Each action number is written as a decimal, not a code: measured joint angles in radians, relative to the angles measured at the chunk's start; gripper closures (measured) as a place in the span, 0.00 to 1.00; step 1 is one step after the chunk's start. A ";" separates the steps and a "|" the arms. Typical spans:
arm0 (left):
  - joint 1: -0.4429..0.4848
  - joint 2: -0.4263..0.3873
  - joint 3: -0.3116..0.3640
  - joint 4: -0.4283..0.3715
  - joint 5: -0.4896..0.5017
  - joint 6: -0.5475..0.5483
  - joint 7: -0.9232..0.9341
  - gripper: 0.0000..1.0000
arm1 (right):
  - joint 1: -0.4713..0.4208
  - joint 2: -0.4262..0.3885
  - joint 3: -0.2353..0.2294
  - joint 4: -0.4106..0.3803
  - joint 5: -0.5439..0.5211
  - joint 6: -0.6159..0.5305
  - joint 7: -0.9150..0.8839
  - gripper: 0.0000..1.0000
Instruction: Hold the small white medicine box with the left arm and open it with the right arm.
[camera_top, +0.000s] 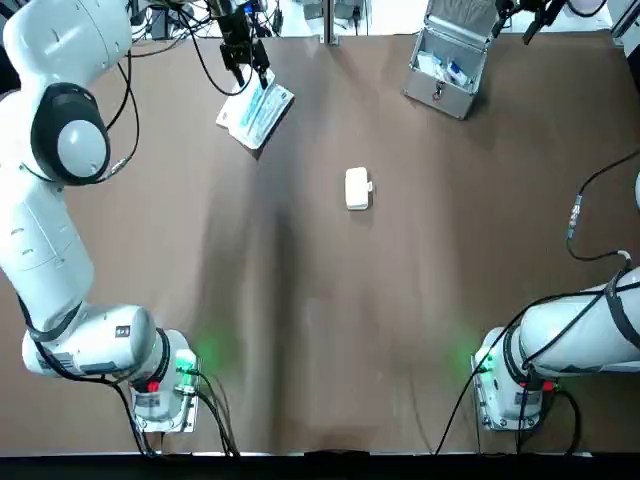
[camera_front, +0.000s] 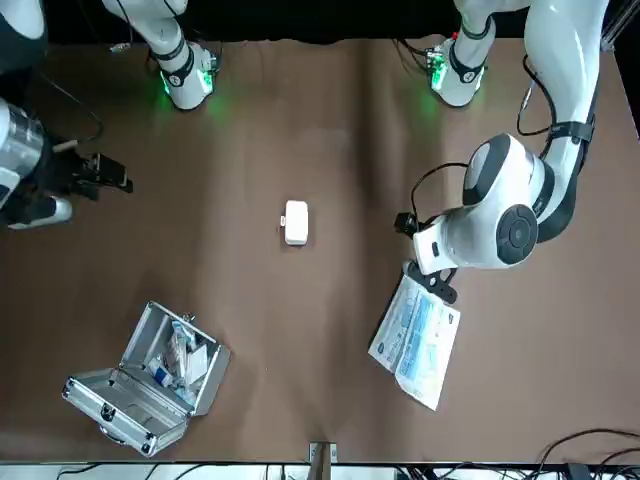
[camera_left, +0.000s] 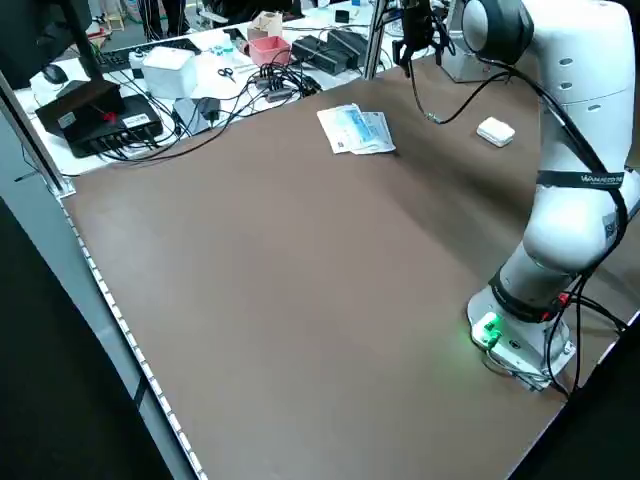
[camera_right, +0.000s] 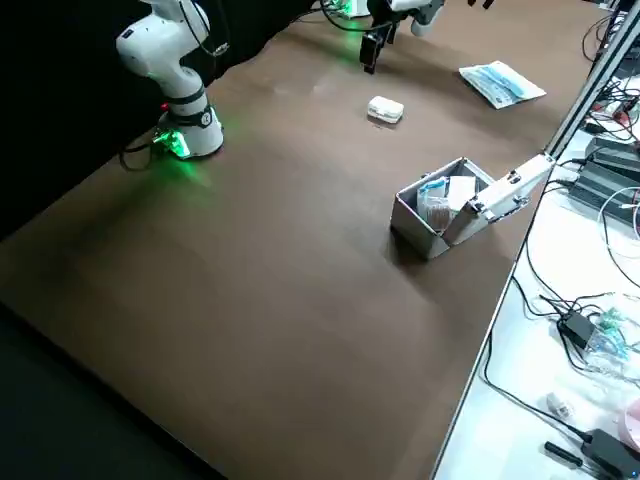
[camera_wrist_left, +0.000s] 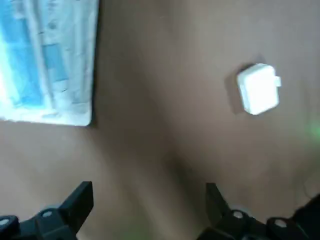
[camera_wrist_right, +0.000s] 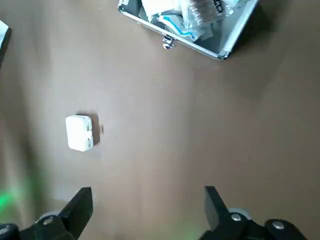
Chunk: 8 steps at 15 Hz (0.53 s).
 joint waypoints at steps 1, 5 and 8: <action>0.001 0.004 -0.001 0.005 -0.026 0.000 0.039 0.00 | 0.005 0.008 0.000 -0.004 0.008 0.015 0.000 0.01; 0.012 0.024 0.001 0.009 -0.121 0.026 0.239 0.00 | 0.044 0.037 0.002 -0.060 0.016 0.102 0.000 0.01; 0.049 0.119 0.008 0.008 -0.307 0.080 0.495 0.00 | 0.078 0.048 0.003 -0.148 0.025 0.206 -0.007 0.03</action>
